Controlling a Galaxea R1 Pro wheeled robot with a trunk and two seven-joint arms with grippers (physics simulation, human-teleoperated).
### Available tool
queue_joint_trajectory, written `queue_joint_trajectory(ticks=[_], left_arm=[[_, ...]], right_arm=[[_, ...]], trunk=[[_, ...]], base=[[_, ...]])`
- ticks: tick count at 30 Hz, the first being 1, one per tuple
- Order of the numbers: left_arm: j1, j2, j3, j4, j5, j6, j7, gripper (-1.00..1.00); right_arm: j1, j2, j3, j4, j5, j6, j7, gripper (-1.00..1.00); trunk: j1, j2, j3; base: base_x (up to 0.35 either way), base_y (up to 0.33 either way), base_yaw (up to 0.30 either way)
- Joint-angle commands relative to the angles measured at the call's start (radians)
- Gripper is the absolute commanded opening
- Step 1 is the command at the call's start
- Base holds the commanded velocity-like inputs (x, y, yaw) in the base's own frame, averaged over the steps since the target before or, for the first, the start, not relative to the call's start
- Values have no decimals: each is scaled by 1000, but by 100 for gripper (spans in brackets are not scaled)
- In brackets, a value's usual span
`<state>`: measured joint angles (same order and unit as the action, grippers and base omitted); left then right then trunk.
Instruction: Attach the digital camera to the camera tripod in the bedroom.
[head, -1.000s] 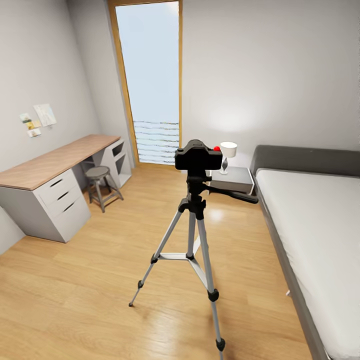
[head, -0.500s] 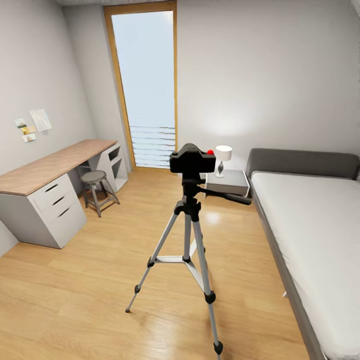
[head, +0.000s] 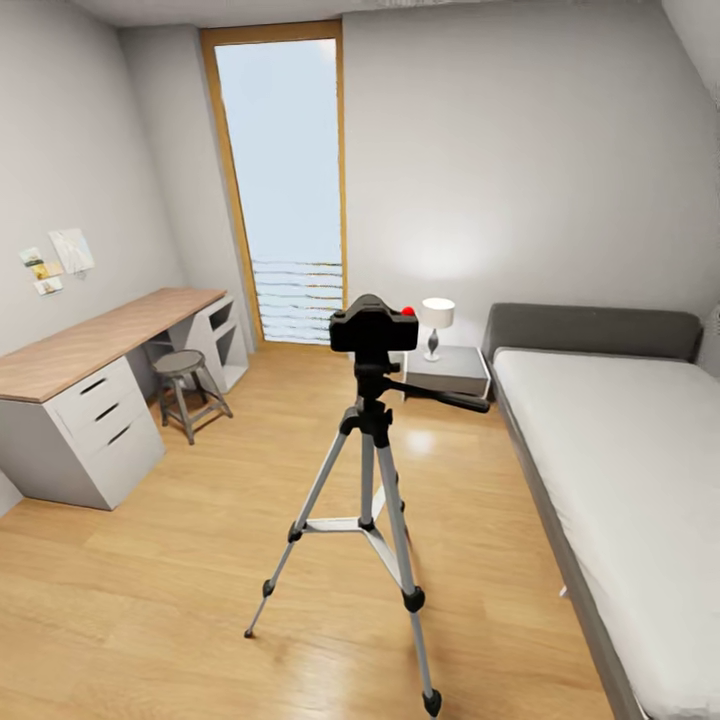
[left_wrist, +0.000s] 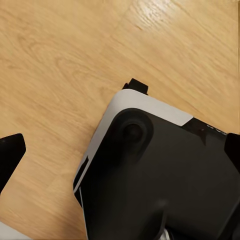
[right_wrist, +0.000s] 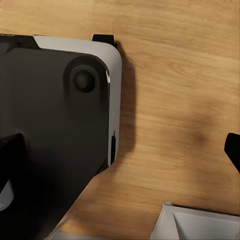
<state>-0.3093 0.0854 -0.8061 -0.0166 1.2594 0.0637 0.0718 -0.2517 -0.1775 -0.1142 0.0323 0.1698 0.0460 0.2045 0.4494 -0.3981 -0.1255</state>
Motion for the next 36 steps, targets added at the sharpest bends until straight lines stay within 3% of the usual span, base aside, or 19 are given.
queue_joint_trajectory(ticks=[1, 29, 32, 36], left_arm=[[-1, 0, -8, -2, 8, 4, 5, 100], [-1, 0, -8, -2, 8, 4, 5, 100], [-1, 0, -8, -2, 8, 4, 5, 100], [-1, 0, -8, -2, 8, 4, 5, 100]], right_arm=[[-1, 0, -9, 1, 10, 2, 3, 100], [-1, 0, -9, 0, 10, 1, 3, 100], [-1, 0, -5, 0, 22, -16, 21, 100], [6, 7, -3, 0, 72, -46, 21, 100]], trunk=[[1, -2, 0], [1, -2, 45], [1, -2, 50], [1, -2, 56]], base=[[0, 0, -76], [0, 0, -76], [0, 0, -69], [0, 0, -31]])
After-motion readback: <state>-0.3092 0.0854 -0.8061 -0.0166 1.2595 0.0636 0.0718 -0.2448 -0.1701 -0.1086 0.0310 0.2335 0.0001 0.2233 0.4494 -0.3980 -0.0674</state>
